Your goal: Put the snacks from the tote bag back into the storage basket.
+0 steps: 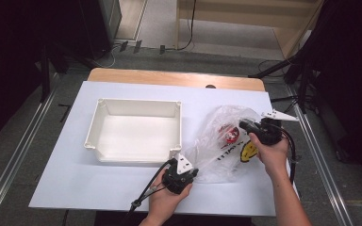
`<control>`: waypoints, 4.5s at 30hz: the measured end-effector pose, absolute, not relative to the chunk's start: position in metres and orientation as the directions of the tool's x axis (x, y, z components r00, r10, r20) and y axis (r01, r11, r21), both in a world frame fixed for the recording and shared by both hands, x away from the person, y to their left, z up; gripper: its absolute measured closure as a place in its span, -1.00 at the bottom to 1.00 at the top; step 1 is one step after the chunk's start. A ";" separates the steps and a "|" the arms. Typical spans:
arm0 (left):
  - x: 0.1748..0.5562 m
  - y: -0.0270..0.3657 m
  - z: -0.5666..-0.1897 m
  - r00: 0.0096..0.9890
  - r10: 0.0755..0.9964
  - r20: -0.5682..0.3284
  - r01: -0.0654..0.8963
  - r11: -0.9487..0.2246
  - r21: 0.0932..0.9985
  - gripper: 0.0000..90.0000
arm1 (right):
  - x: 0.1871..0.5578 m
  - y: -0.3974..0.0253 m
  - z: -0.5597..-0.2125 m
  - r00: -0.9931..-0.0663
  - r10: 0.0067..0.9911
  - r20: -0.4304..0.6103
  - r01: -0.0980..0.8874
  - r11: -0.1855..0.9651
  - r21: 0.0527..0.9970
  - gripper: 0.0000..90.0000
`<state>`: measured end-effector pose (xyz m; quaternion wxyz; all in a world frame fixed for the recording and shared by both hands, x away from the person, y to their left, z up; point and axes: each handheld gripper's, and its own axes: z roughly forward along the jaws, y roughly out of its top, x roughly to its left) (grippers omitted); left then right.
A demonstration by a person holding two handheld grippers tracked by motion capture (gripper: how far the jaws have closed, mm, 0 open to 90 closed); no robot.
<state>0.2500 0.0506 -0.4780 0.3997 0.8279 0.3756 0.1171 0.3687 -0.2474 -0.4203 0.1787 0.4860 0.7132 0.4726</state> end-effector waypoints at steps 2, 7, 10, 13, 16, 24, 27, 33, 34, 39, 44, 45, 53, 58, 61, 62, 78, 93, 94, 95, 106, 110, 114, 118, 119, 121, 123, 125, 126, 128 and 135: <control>0.250 0.049 -0.478 0.693 0.714 -0.100 0.525 -0.404 0.749 0.98 | 0.369 -0.245 -0.415 -0.477 0.857 0.196 0.493 0.077 0.867 0.98; 0.249 0.048 -0.478 0.697 0.712 -0.084 0.520 -0.420 0.744 1.00 | 0.388 -0.231 -0.410 -0.483 0.851 0.207 0.500 0.074 0.863 1.00; 0.249 0.049 -0.478 0.697 0.712 -0.087 0.522 -0.420 0.742 1.00 | 0.405 -0.226 -0.421 -0.460 0.856 0.234 0.549 0.067 0.833 1.00; 0.250 0.049 -0.478 0.699 0.710 -0.091 0.525 -0.423 0.739 1.00 | 0.419 -0.232 -0.438 -0.411 0.869 0.275 0.614 0.040 0.789 1.00; 0.250 0.049 -0.479 0.696 0.711 -0.096 0.530 -0.419 0.737 1.00 | 0.425 -0.246 -0.456 -0.347 0.890 0.295 0.666 0.012 0.746 1.00; 0.246 0.053 -0.475 0.702 0.705 -0.104 0.495 -0.378 0.782 0.80 | 0.413 -0.267 -0.490 -0.302 0.908 0.290 0.687 -0.003 0.726 1.00; 0.239 0.056 -0.470 0.724 0.682 -0.107 0.455 -0.355 0.817 0.37 | 0.410 -0.266 -0.490 -0.317 0.909 0.271 0.663 0.009 0.748 1.00; 0.227 0.061 -0.446 0.726 0.680 -0.103 0.390 -0.284 0.876 -0.27 | 0.404 -0.265 -0.490 -0.313 0.915 0.254 0.622 -0.005 0.783 0.95; 0.226 0.062 -0.442 0.724 0.680 -0.110 0.387 -0.269 0.882 -0.34 | 0.403 -0.266 -0.490 -0.317 0.914 0.254 0.615 -0.006 0.788 0.93; 0.226 0.068 -0.425 0.708 0.694 -0.131 0.363 -0.199 0.910 -0.55 | 0.401 -0.264 -0.489 -0.331 0.915 0.230 0.594 0.012 0.804 0.92; 0.228 0.067 -0.409 0.710 0.687 -0.154 0.342 -0.146 0.928 -0.46 | 0.401 -0.265 -0.490 -0.328 0.913 0.243 0.596 0.001 0.803 0.92; 0.230 0.066 -0.408 0.708 0.689 -0.157 0.347 -0.145 0.927 -0.38 | 0.401 -0.265 -0.490 -0.329 0.913 0.243 0.597 0.001 0.803 0.92; 0.255 0.028 -0.444 0.688 0.718 -0.104 0.433 -0.291 0.853 0.07 | 0.400 -0.263 -0.490 -0.337 0.913 0.228 0.594 0.018 0.804 0.92; 0.261 0.017 -0.466 0.665 0.744 -0.069 0.472 -0.347 0.810 0.60 | 0.400 -0.262 -0.490 -0.344 0.912 0.223 0.593 0.028 0.804 0.92; 0.263 0.018 -0.472 0.644 0.763 -0.050 0.489 -0.361 0.794 0.89 | 0.401 -0.264 -0.489 -0.342 0.909 0.237 0.596 0.015 0.803 0.95; 0.263 0.019 -0.473 0.638 0.769 -0.037 0.495 -0.374 0.784 0.95 | 0.401 -0.265 -0.489 -0.339 0.908 0.246 0.592 0.003 0.806 0.97; 0.257 0.043 -0.475 0.553 0.831 -0.062 0.523 -0.288 0.803 1.00 | 0.446 -0.247 -0.460 -0.400 0.875 0.271 0.598 0.025 0.801 1.00; 0.260 0.035 -0.479 0.642 0.765 -0.052 0.535 -0.398 0.745 0.86 | 0.433 -0.265 -0.480 -0.296 0.926 0.234 0.677 0.031 0.735 0.21; 0.261 0.036 -0.479 0.643 0.764 -0.054 0.536 -0.398 0.744 0.83 | 0.427 -0.271 -0.476 -0.307 0.910 0.279 0.672 -0.001 0.740 0.11; 0.261 0.036 -0.479 0.643 0.764 -0.058 0.538 -0.396 0.744 0.82 | 0.422 -0.274 -0.474 -0.317 0.902 0.294 0.667 -0.008 0.745 0.06; 0.258 0.034 -0.479 0.654 0.756 -0.028 0.518 -0.420 0.745 0.69 | 0.355 -0.263 -0.468 -0.369 0.910 0.192 0.639 0.098 0.763 0.34; 0.258 0.033 -0.480 0.650 0.759 -0.023 0.518 -0.421 0.744 0.71 | 0.358 -0.267 -0.481 -0.314 0.929 0.194 0.680 0.078 0.729 0.51; 0.258 0.034 -0.479 0.651 0.759 -0.027 0.520 -0.420 0.744 0.71 | 0.358 -0.270 -0.487 -0.281 0.945 0.167 0.676 0.071 0.734 0.61; 0.259 0.035 -0.479 0.654 0.756 -0.039 0.523 -0.415 0.744 0.65 | 0.355 -0.273 -0.483 -0.225 0.963 0.149 0.659 0.039 0.751 0.16; 0.259 0.035 -0.479 0.653 0.756 -0.039 0.524 -0.414 0.744 0.62 | 0.353 -0.275 -0.481 -0.217 0.964 0.155 0.646 0.023 0.763 0.00; 0.259 0.035 -0.479 0.652 0.757 -0.040 0.525 -0.412 0.745 0.60 | 0.347 -0.278 -0.470 -0.222 0.962 0.159 0.609 0.009 0.793 -0.23; 0.259 0.035 -0.479 0.650 0.759 -0.040 0.526 -0.411 0.745 0.60 | 0.339 -0.282 -0.456 -0.226 0.959 0.173 0.567 -0.015 0.824 -0.31; 0.259 0.036 -0.479 0.650 0.759 -0.041 0.526 -0.410 0.745 0.60 | 0.331 -0.285 -0.442 -0.248 0.948 0.200 0.538 -0.037 0.842 -0.32; 0.259 0.036 -0.479 0.650 0.759 -0.042 0.526 -0.409 0.746 0.60 | 0.325 -0.285 -0.436 -0.250 0.947 0.202 0.525 -0.042 0.850 -0.32; 0.259 0.036 -0.479 0.650 0.759 -0.045 0.526 -0.407 0.746 0.60 | 0.315 -0.283 -0.426 -0.268 0.946 0.183 0.494 -0.029 0.869 -0.29; 0.259 0.035 -0.480 0.651 0.758 -0.041 0.525 -0.409 0.746 0.60 | 0.291 -0.261 -0.420 -0.344 0.924 0.166 0.426 -0.004 0.905 0.11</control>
